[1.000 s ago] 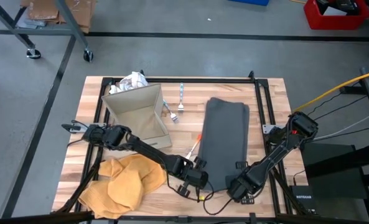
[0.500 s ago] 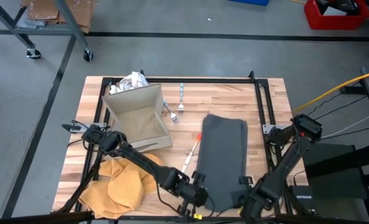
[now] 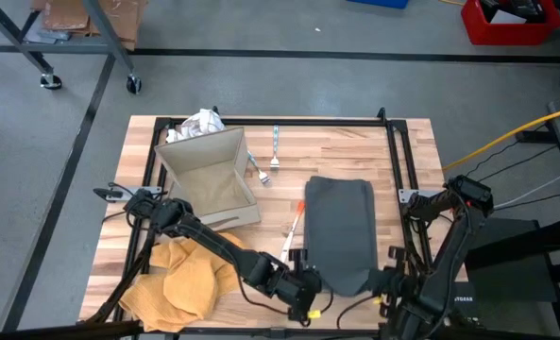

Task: Fold towel
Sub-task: Fold the gray kitchen towel

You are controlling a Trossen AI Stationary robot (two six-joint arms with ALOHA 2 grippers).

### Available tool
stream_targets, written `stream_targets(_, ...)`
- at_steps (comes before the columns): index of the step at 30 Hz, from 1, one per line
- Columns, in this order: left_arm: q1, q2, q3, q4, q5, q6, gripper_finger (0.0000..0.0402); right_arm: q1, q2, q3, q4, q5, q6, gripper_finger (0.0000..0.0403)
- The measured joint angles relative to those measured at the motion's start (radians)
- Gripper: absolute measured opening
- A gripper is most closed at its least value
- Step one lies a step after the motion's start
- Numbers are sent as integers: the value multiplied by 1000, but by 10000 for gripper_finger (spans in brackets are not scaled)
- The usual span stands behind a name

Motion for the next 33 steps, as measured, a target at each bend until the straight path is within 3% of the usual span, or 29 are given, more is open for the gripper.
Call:
stream_targets(4,20,0,0,2,-18,-78,0,-10,-1,5,-75,-28,58,7)
stream_targets(8,19,0,0,3,25,-77,0,-9,-1,5,-25,-43,62,7)
stream_targets(15,-38,0,0,83,279,-62,0,15,-1,5,291,-153,-47,7)
stream_targets(18,-70,-3,0,134,327,-65,0,35,-1,5,443,-160,-64,7)
stream_targets(26,-116,-32,0,152,273,-88,0,44,-1,5,551,-133,-64,7)
stream_targets(33,-105,-47,0,150,97,-92,0,30,-1,5,416,-95,8,7)
